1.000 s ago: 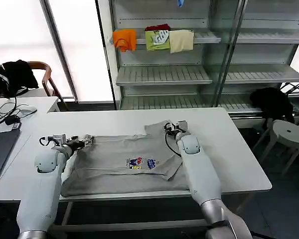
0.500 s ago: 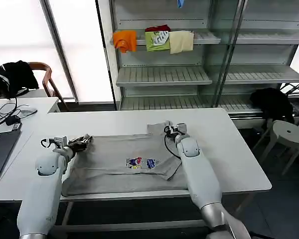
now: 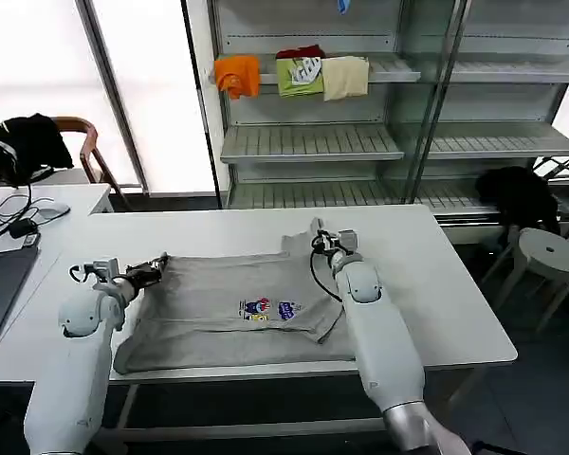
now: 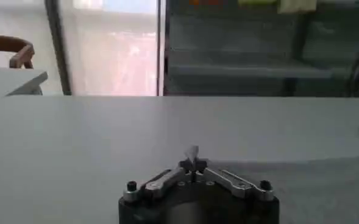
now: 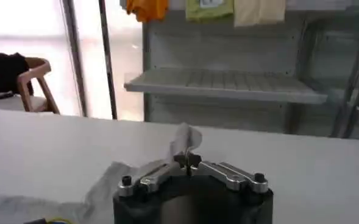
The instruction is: Fold and organize the clothes.
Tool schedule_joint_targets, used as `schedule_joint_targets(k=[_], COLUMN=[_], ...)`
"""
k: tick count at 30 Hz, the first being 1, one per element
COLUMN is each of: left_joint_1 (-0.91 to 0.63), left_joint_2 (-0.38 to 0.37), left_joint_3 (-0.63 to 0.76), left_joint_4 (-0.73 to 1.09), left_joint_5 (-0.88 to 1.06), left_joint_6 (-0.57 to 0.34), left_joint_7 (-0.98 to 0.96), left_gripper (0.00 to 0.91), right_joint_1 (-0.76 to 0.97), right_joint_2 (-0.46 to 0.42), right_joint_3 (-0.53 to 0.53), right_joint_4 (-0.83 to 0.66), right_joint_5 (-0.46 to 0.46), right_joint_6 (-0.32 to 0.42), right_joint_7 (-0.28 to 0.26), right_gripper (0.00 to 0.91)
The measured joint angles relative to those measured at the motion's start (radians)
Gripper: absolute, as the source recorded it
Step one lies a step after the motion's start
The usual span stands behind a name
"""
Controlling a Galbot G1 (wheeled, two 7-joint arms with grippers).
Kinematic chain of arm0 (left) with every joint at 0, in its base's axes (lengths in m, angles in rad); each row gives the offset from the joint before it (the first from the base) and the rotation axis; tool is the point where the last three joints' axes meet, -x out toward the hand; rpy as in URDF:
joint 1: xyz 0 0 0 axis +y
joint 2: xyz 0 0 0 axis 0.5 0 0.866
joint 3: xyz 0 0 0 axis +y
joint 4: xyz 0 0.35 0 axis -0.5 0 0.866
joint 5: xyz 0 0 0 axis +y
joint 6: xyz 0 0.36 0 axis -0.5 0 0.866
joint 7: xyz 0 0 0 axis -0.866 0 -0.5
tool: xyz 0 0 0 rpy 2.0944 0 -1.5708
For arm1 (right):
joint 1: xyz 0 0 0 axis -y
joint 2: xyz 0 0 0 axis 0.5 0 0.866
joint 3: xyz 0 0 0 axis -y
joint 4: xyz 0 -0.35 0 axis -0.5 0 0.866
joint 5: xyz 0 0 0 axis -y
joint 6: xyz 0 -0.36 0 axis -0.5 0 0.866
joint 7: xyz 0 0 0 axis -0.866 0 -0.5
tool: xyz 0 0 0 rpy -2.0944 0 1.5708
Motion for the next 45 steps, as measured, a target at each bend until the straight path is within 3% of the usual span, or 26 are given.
schedule_joint_targets(k=[7,19,26,45], left_joint_1=[0.053,0.21,0.301,0.474], left_joint_2=[0.02,0.053,0.073,0.1], left_joint_3=[-0.019,-0.081,-0.124,-0.188], left_joint_4=[-0.095,-0.254,-0.338,-0.439], left_joint_5=[-0.075,-0.204,-0.266,-0.268], left_joint_6=[0.007,0.004,0.004,-0.013], left_joint_7=[0.003,0.018,0.036,0.084], left_gripper=[0.01,0.01,0.0,0.01], right_joint_1=[-0.102,-0.34,-0.462,-0.63], right_joint_2=[-0.006,-0.136,-0.159,-0.154], right_joint_3=[0.001,0.039,0.046,0.038], right_joint_4=[0.189,0.508,0.645,0.733], right_joint_5=[0.046,0.092,0.091,0.028], right_joint_6=[-0.055,-0.118,-0.127,-0.099], right_joint_7=[-0.001,-0.011,-0.028,-0.053], right_gripper=[0.0,0.0,0.0,0.0])
